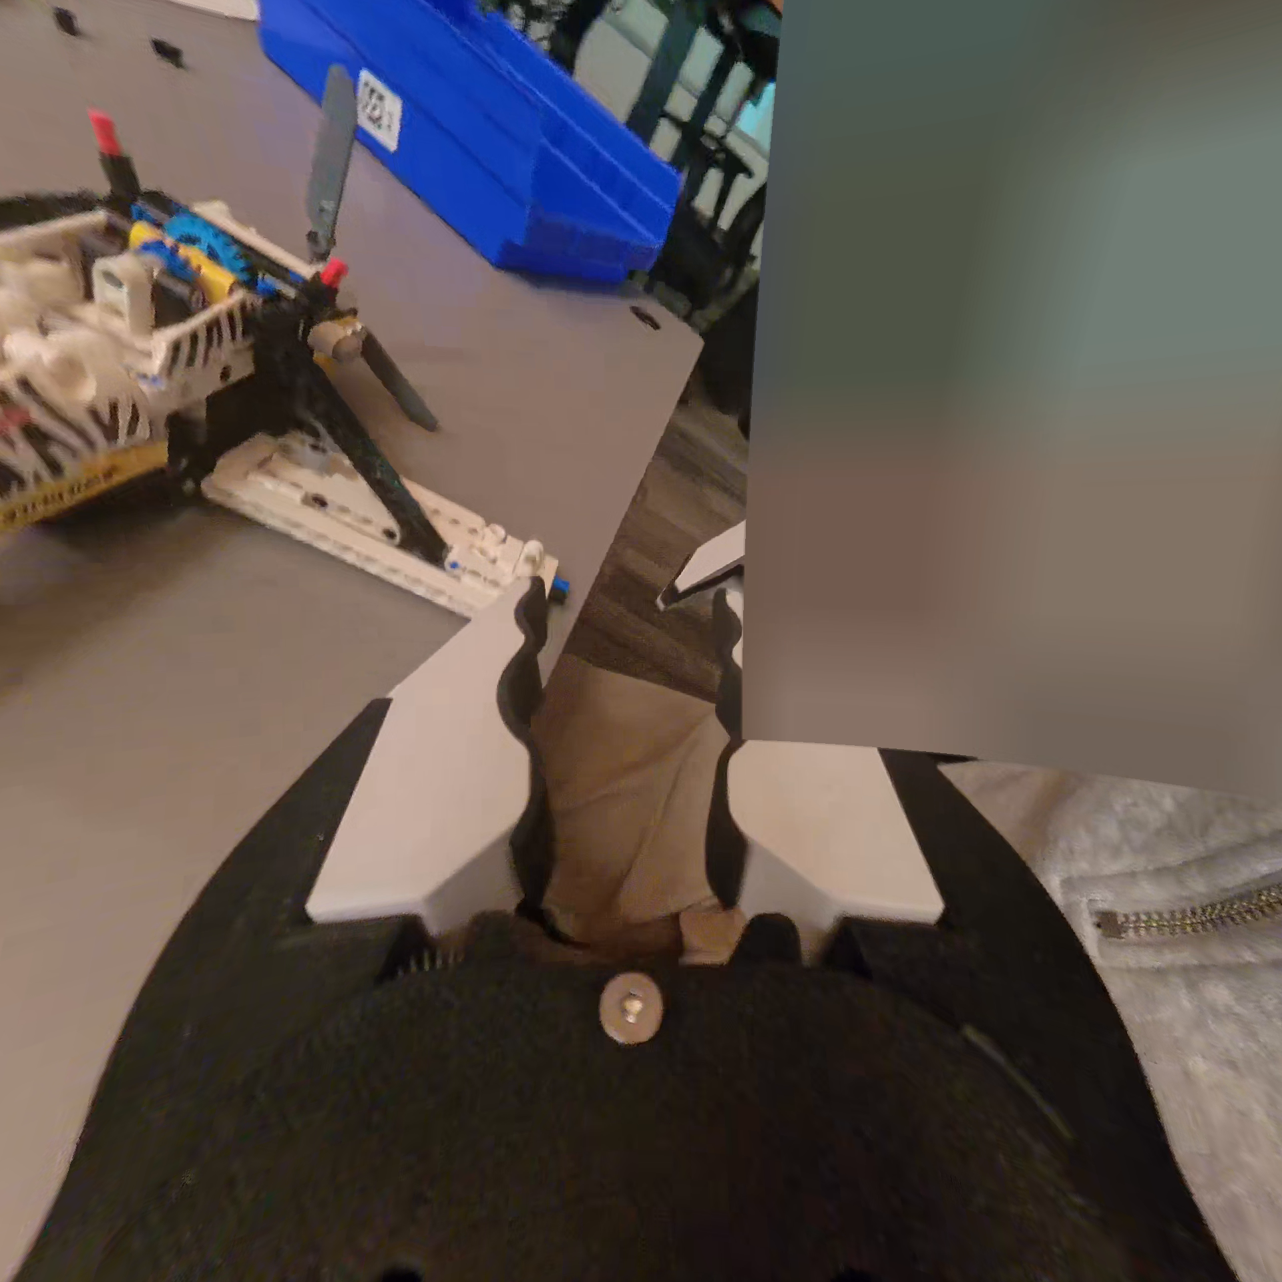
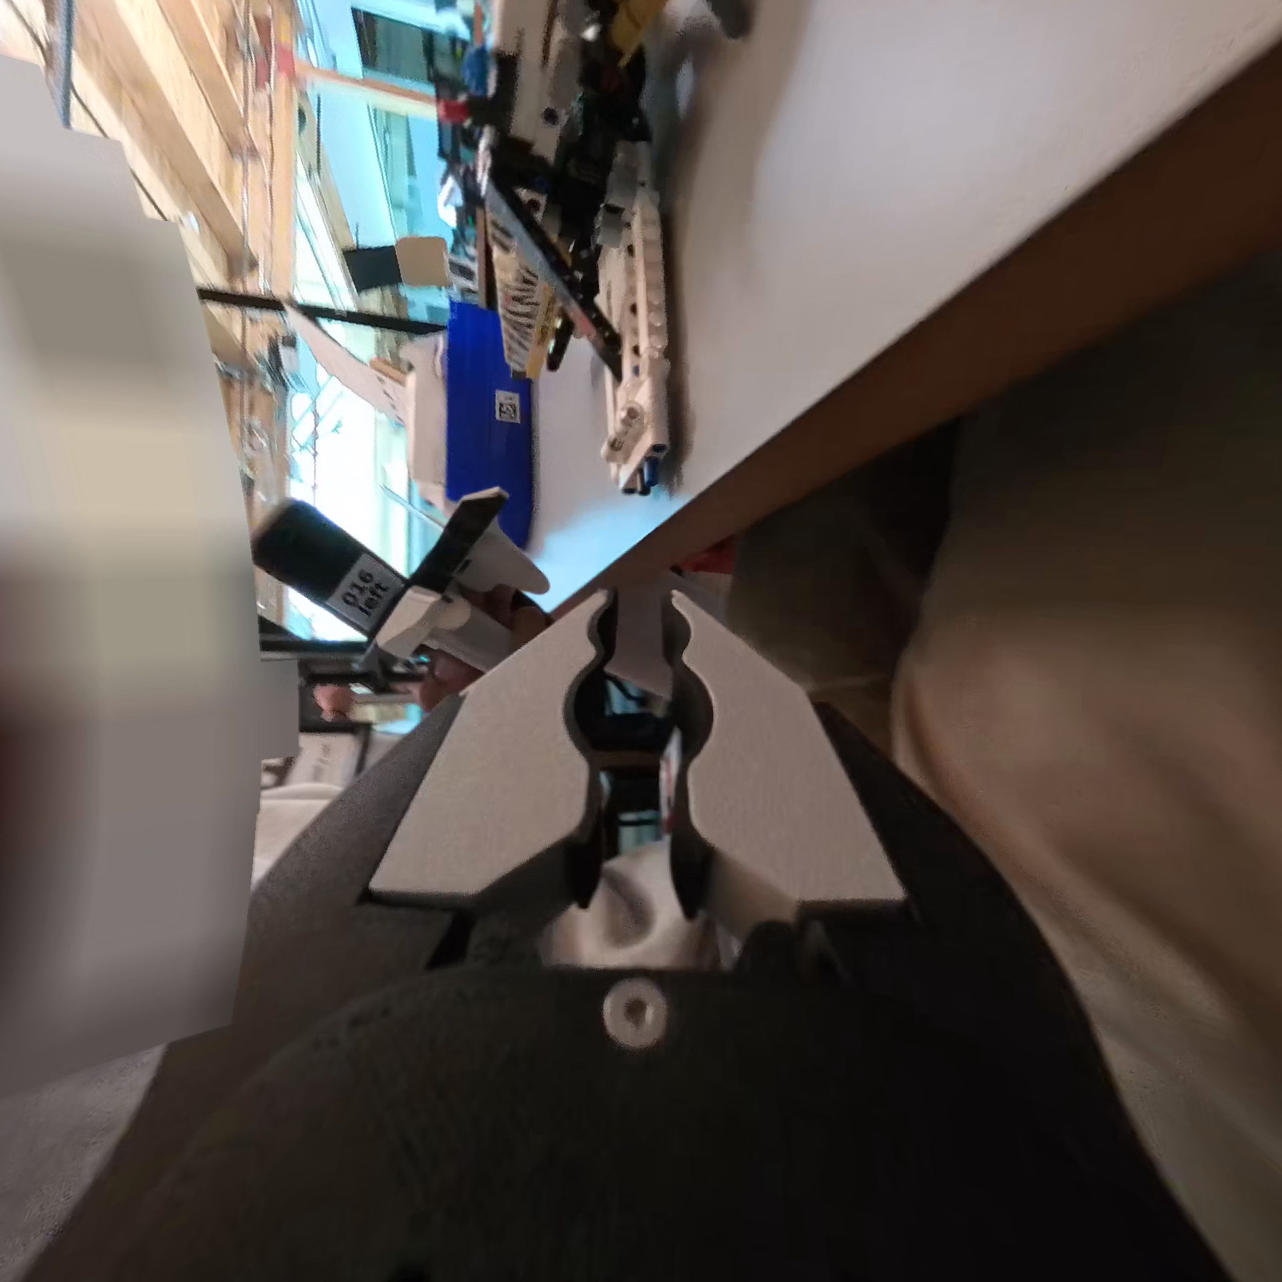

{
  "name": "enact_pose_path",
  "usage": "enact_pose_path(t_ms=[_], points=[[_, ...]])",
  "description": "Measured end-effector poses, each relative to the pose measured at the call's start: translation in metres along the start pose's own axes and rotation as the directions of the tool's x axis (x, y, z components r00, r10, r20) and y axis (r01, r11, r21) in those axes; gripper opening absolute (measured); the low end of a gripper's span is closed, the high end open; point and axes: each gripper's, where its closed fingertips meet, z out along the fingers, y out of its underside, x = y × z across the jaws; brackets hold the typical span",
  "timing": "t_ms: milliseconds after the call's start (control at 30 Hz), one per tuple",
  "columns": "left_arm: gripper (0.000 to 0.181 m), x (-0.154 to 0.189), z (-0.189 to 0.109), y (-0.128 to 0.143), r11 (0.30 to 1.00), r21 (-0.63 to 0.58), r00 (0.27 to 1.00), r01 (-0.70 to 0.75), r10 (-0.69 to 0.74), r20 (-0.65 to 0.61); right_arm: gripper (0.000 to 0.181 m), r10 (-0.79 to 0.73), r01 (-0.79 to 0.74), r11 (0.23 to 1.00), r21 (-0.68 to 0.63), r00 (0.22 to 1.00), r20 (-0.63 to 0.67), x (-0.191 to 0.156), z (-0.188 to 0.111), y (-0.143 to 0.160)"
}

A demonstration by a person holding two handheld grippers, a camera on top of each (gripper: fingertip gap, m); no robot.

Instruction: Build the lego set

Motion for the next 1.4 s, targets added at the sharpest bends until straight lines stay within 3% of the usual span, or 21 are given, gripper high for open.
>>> enact_pose_path(t_ms=[33, 267, 467, 567, 667, 733, 800, 867, 967, 1033, 1133, 1300, 1367, 1400], points=[[0.045, 0.001, -0.003, 0.006, 1.0, -0.012, 0.999, 0.009, -0.009, 0.032, 0.01, -0.06, 0.06, 0.998, -0.015, 0.998, -0.005, -0.001, -0.002, 0.001], [0.043, 0.003, -0.05, 0.035, 0.999, -0.038, 0.957, -0.009, 0.02, 0.29, 0.016, -0.37, 0.371, 0.924, -0.09, 0.928, 0.03, -0.011, -0.012, 0.017], [0.043, 0.03, -0.061, 0.046, 1.0, 0.023, 0.93, 0.0, -0.009, 0.369, 0.01, -0.539, 0.534, 0.84, -0.098, 0.842, -0.026, -0.004, -0.033, 0.027], [0.044, 0.047, -0.055, 0.06, 1.0, 0.027, 0.925, 0.006, -0.016, 0.38, 0.014, -0.728, 0.706, 0.686, -0.179, 0.669, -0.152, 0.009, -0.048, 0.034], [0.044, 0.061, -0.046, 0.086, 1.0, 0.022, 0.92, 0.02, -0.027, 0.39, 0.016, -0.884, 0.843, 0.445, -0.302, 0.361, -0.297, 0.033, -0.069, 0.036], [0.043, 0.071, -0.04, 0.107, 0.999, 0.032, 0.917, 0.043, -0.052, 0.395, 0.019, -0.934, 0.883, 0.307, -0.356, 0.206, -0.293, 0.044, -0.077, 0.05], [0.043, 0.084, -0.032, 0.126, 0.996, 0.045, 0.921, 0.077, -0.088, 0.379, 0.018, -0.959, 0.894, 0.214, -0.393, 0.116, -0.26, 0.06, -0.085, 0.071], [0.044, 0.096, -0.024, 0.146, 0.993, 0.036, 0.919, 0.111, -0.116, 0.378, 0.0, -0.965, 0.876, 0.24, -0.42, 0.168, -0.2, 0.084, -0.095, 0.098], [0.043, 0.112, -0.019, 0.175, 0.987, 0.0, 0.901, 0.16, -0.146, 0.408, 0.0, -0.882, 0.801, 0.47, -0.371, 0.446, -0.154, 0.113, -0.113, 0.126], [0.043, 0.119, -0.02, 0.189, 0.986, -0.013, 0.882, 0.165, -0.142, 0.45, 0.0, -0.851, 0.802, 0.523, -0.288, 0.508, -0.133, 0.114, -0.123, 0.128], [0.044, 0.128, -0.021, 0.197, 0.981, -0.025, 0.863, 0.19, -0.154, 0.481, 0.004, -0.91, 0.882, 0.413, -0.225, 0.391, -0.139, 0.108, -0.125, 0.123], [0.046, 0.135, -0.04, 0.175, 0.991, -0.002, 0.815, 0.133, -0.108, 0.57, 0.049, -0.985, 0.979, 0.144, -0.146, 0.128, -0.115, 0.077, -0.098, 0.127], [0.05, 0.129, -0.062, 0.174, 0.995, 0.014, 0.759, 0.098, -0.084, 0.646, 0.085, -0.996, 0.986, 0.066, -0.15, 0.057, -0.067, 0.068, -0.084, 0.135], [0.045, 0.123, -0.078, 0.175, 0.996, 0.036, 0.719, 0.083, -0.085, 0.69, 0.086, -0.999, 0.983, 0.041, -0.177, 0.037, -0.024, 0.066, -0.081, 0.143]])
